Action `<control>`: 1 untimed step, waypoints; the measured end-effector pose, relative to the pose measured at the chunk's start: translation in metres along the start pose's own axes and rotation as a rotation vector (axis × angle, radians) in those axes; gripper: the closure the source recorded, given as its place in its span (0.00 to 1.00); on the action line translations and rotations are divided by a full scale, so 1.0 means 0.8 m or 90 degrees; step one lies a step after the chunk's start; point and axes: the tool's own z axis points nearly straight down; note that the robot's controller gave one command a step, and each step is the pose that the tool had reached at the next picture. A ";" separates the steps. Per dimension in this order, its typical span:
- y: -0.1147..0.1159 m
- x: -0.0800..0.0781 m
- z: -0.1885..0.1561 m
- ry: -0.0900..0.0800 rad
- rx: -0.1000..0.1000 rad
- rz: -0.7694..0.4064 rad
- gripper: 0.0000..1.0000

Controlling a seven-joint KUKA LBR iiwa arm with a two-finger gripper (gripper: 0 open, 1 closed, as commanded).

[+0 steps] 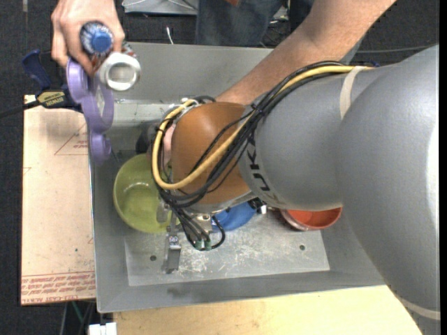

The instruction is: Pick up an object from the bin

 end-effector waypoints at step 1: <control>0.019 -0.056 -0.034 -0.002 -0.001 -0.036 0.00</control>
Offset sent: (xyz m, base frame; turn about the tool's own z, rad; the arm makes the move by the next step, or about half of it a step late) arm 0.0664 -0.0527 0.0431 0.2272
